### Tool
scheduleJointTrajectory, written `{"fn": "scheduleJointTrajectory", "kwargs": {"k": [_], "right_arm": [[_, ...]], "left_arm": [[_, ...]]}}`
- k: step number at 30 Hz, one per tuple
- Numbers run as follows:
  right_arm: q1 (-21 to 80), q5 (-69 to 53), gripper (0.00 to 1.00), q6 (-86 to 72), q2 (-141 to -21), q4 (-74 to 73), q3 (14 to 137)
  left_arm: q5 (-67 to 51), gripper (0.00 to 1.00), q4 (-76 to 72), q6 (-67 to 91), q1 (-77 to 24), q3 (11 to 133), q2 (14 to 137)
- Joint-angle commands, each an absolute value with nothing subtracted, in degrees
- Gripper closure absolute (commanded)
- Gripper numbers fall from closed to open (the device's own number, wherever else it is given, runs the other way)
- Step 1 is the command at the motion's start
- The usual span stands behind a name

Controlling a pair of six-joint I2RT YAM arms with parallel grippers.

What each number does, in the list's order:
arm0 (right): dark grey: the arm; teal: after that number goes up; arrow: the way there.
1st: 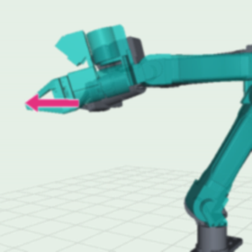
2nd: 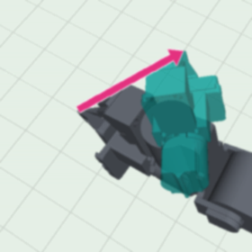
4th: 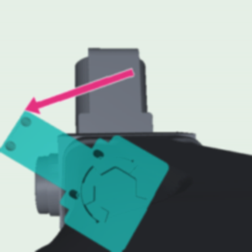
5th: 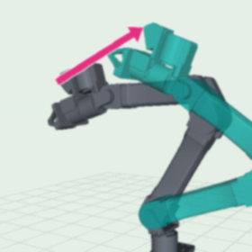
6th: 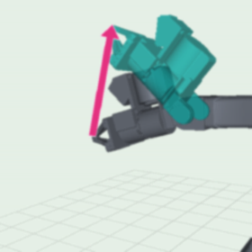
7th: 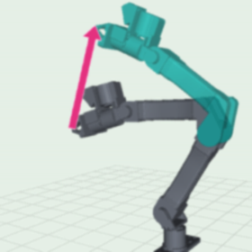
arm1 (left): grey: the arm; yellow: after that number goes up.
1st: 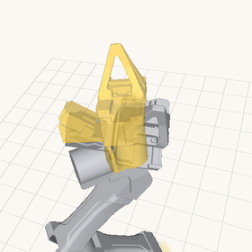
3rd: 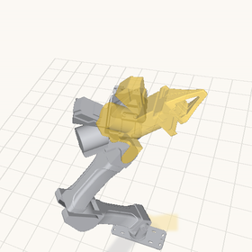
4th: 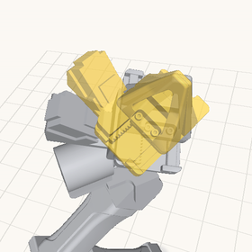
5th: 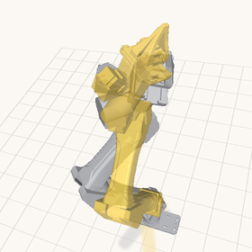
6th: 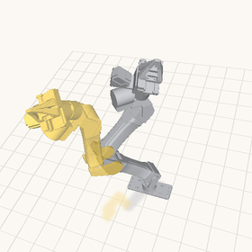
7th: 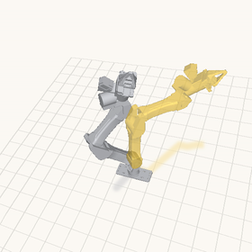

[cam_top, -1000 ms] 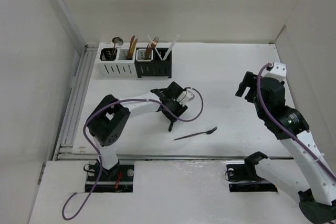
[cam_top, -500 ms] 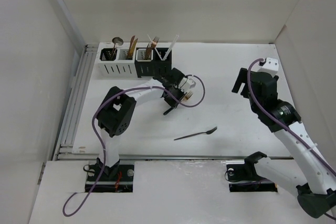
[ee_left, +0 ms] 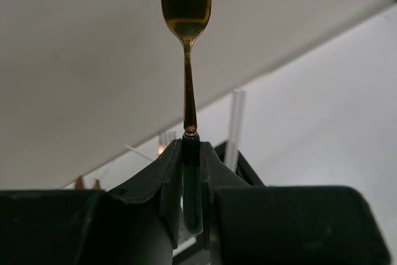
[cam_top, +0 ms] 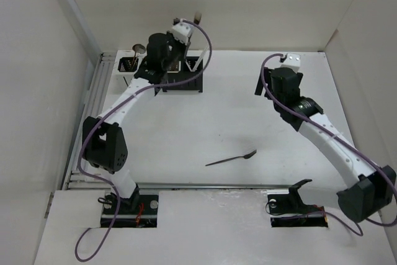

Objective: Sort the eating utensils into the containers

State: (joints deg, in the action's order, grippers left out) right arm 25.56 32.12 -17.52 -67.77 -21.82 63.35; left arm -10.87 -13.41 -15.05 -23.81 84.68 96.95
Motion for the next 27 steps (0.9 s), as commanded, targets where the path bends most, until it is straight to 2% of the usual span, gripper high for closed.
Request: {"fn": "scheduleJointTrajectory", "kwargs": {"k": [1, 12, 20, 21, 23, 24, 26, 27], "right_arm": [[25.2, 30.7, 0.08, -16.8, -71.0, -15.9, 69.0], [24.7, 30.1, 0.08, -16.8, -81.3, -16.7, 77.7], [24.7, 30.7, 0.08, -17.4, -82.1, -18.5, 78.8], [24.7, 31.3, 0.08, -17.4, -82.1, -18.5, 78.8], [24.7, 31.3, 0.08, -17.4, -81.6, -19.1, 78.8], [24.7, 31.9, 0.08, -17.4, -81.6, -19.7, 78.8], [24.7, 31.9, 0.08, -16.8, -81.0, -19.7, 78.8], [24.7, 32.5, 0.08, -16.1, -81.0, -20.2, 78.8]], "left_arm": [[-8.6, 1.00, -27.3, -11.8, -21.0, 85.3, 98.8], [-12.7, 1.00, -33.7, -8.0, -13.1, 88.1, 109.3], [-16.7, 1.00, -35.2, -4.6, -10.5, 82.3, 111.0], [-16.7, 0.96, -35.8, -4.6, -10.5, 80.8, 111.0], [-16.7, 0.71, -36.5, -6.3, -10.5, 80.0, 111.0], [-16.7, 0.62, -36.5, -6.3, -10.5, 79.4, 110.5], [-16.7, 0.46, -36.5, -6.9, -10.5, 78.8, 110.0], [-16.7, 0.44, -36.5, -6.9, -10.5, 78.8, 109.3]]}}
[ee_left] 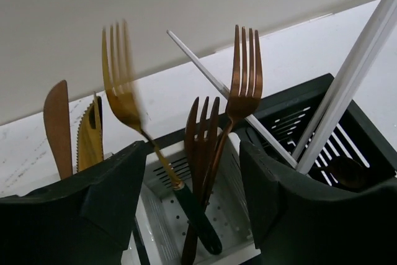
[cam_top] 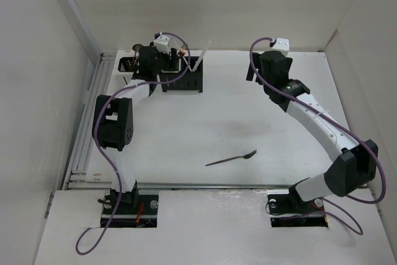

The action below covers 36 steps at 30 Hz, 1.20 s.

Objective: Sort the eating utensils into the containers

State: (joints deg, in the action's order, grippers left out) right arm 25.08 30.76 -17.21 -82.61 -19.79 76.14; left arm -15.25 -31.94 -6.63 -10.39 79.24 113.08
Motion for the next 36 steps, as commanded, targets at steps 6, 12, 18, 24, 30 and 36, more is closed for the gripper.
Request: {"fn": "scheduleJointTrajectory", "kwargs": {"k": [6, 12, 18, 24, 30, 36], "right_arm": [[24.7, 32.5, 0.08, -14.9, -77.1, -19.4, 76.3], [24.7, 32.0, 0.08, -14.9, -71.8, -18.8, 71.5], [22.3, 25.1, 0.02, -15.7, -66.5, -24.6, 70.3], [20.4, 21.9, 0.02, -15.7, -61.5, -33.1, 73.9], [20.4, 20.7, 0.02, -15.2, -54.6, -38.4, 72.6], [20.4, 18.3, 0.02, -15.2, -45.5, -39.7, 68.6]], "left_arm": [[-14.6, 0.33, -27.8, -9.0, -11.0, 81.5, 105.2], [-21.2, 0.32, -6.2, -24.1, -17.2, 88.9, 100.6], [-33.7, 0.27, 20.4, -38.9, -31.6, 86.4, 96.2], [-35.9, 0.27, 34.6, -44.9, -45.2, 83.7, 99.9], [-28.9, 0.25, 32.5, -38.4, -58.4, 75.7, 101.3], [-17.4, 0.21, 25.3, -28.2, -63.9, 71.8, 106.2]]}}
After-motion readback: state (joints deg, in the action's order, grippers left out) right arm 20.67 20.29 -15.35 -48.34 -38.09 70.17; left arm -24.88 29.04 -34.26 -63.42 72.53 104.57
